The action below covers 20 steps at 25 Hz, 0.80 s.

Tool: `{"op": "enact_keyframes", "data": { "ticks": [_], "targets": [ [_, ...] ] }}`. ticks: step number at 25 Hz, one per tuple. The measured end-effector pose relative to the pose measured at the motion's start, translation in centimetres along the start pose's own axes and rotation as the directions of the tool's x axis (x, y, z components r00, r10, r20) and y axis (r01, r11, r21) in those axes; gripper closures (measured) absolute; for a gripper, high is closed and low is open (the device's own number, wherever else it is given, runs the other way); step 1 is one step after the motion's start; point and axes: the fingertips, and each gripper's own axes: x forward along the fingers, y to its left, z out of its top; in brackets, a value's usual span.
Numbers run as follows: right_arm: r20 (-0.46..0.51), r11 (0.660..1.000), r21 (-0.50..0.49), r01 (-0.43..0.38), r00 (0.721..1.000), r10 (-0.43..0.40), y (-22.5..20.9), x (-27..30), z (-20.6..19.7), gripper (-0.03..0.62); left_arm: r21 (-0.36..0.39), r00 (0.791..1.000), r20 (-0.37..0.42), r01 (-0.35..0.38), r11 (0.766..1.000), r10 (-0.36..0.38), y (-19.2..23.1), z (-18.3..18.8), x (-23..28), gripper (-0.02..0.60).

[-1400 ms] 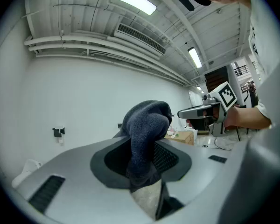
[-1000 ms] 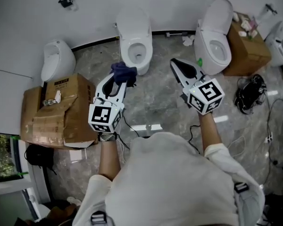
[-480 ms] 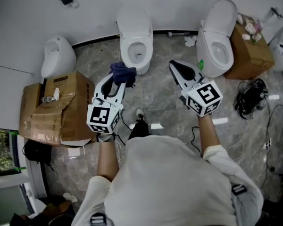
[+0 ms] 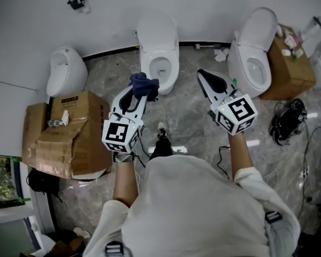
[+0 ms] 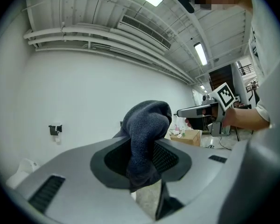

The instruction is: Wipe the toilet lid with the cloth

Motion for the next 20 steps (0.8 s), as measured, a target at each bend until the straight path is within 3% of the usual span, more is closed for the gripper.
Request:
{"op": "enact_keyframes", "data": {
  "ticks": [9, 20],
  "targets": [
    [-0.018, 0.999, 0.004, 0.039, 0.999, -0.039, -5.2, 10.4, 0.3, 0.565, 0.005, 1.0, -0.007, 0.022, 1.0, -0.022, 9.3, 0.0, 8.0, 0.465],
    [-0.069, 0.996, -0.01, 0.089, 0.994, -0.089, -11.4, 21.0, -0.5, 0.565, -0.045, 0.997, -0.033, 0.064, 0.997, -0.065, 18.5, -1.9, 17.4, 0.465]
  ]
}}
